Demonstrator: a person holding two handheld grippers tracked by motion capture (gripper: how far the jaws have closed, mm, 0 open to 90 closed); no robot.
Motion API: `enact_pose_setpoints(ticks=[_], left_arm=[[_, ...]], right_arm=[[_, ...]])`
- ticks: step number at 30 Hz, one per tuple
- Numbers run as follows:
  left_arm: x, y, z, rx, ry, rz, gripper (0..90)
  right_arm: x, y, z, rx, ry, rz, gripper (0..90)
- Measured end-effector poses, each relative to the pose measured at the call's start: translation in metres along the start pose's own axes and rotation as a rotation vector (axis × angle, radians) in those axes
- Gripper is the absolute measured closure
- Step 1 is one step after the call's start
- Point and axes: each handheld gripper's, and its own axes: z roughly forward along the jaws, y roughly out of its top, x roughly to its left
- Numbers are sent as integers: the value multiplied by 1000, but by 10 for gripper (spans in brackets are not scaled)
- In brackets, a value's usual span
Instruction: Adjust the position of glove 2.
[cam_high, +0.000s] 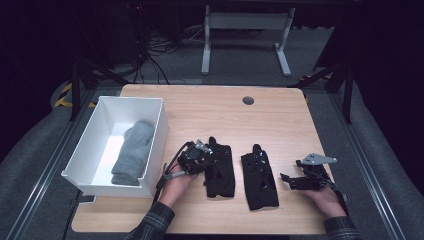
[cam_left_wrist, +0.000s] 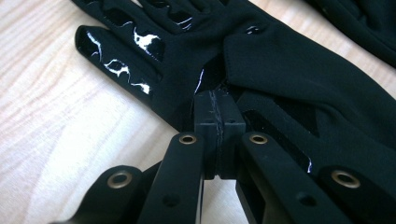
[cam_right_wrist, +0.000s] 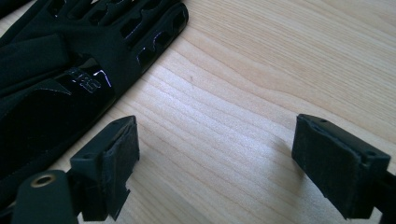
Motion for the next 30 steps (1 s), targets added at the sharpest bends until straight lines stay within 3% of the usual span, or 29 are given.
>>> enact_pose_setpoints(ticks=[4, 9, 13, 16, 20, 24, 30], left_arm=[[0, -4, -3, -35, -24, -32, 829], [2, -5, -12, -81, 12, -63, 704], [10, -8, -10, -91, 12, -110, 606], [11, -8, -6, -81, 14, -110, 590], [8, -8, 1, -63, 28, -96, 622], [8, -8, 1, -55, 33, -93, 727], [10, -7, 0, -58, 3, -112, 865]], right_arm=[[0, 0, 0, 0, 1, 1, 154], [0, 0, 0, -1, 1, 0, 154], [0, 0, 0, 0, 1, 0, 153], [0, 0, 0, 0, 1, 0, 153], [0, 0, 0, -1, 1, 1, 153], [0, 0, 0, -1, 1, 1, 153], [0, 0, 0, -1, 1, 0, 153]])
